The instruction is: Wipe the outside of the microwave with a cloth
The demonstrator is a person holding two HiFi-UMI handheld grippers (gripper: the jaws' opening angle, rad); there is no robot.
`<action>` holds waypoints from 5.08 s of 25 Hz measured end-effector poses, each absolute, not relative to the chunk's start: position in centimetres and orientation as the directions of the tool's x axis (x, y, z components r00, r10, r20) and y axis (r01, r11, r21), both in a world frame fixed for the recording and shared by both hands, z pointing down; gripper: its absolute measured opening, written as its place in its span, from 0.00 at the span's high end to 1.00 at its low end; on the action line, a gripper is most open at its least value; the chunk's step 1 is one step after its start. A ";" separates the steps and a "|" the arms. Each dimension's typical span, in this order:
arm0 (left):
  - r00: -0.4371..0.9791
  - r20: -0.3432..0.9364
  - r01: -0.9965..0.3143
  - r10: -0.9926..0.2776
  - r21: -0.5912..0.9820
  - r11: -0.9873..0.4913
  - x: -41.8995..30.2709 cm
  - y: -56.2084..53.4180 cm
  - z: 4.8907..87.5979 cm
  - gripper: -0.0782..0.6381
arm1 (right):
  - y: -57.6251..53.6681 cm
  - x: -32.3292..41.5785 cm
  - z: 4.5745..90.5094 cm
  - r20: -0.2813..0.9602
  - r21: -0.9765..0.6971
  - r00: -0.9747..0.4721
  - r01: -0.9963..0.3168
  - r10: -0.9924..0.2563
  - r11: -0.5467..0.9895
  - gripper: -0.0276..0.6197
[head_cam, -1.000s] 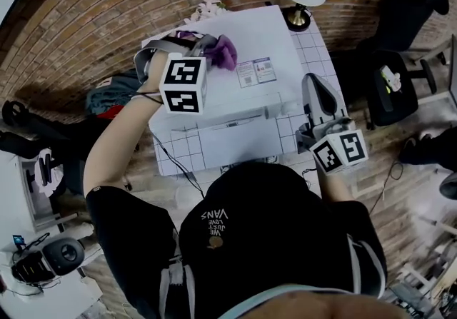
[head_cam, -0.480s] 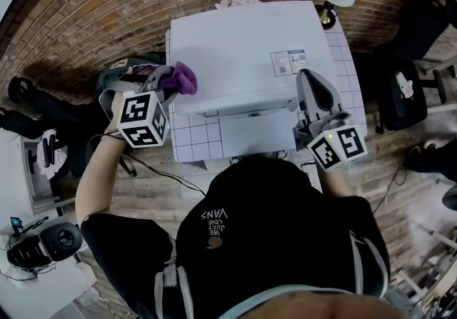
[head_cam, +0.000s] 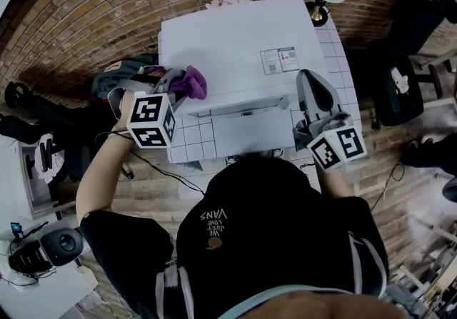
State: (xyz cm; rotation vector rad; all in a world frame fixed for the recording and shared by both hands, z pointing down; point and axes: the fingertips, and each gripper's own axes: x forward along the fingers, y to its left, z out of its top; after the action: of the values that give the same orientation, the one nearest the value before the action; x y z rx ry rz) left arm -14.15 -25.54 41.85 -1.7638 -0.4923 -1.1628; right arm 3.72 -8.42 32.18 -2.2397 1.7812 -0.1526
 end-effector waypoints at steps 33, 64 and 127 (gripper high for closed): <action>0.578 0.812 0.810 0.080 -0.559 -0.176 14.5 -3.4 40.7 0.71 | 5.4 17.2 34.7 -0.064 -0.320 0.362 -0.890 -0.930 -0.324 0.96; 0.983 0.183 0.044 0.005 -0.213 -0.976 -21.4 -30.7 34.8 0.71 | -16.9 -7.9 31.5 -0.077 -0.256 0.138 -0.960 -0.987 -0.114 0.96; 0.994 0.001 -0.107 -0.108 0.133 -0.985 -24.2 -32.5 51.9 0.71 | -21.3 -13.6 34.5 0.080 -0.239 0.149 -0.957 -0.986 -0.164 0.96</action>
State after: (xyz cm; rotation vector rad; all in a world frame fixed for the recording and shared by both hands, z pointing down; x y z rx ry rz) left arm -24.18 -32.49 51.88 -3.2698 0.1770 0.0098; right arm -13.59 -21.26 34.54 -2.2773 1.9402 -0.3281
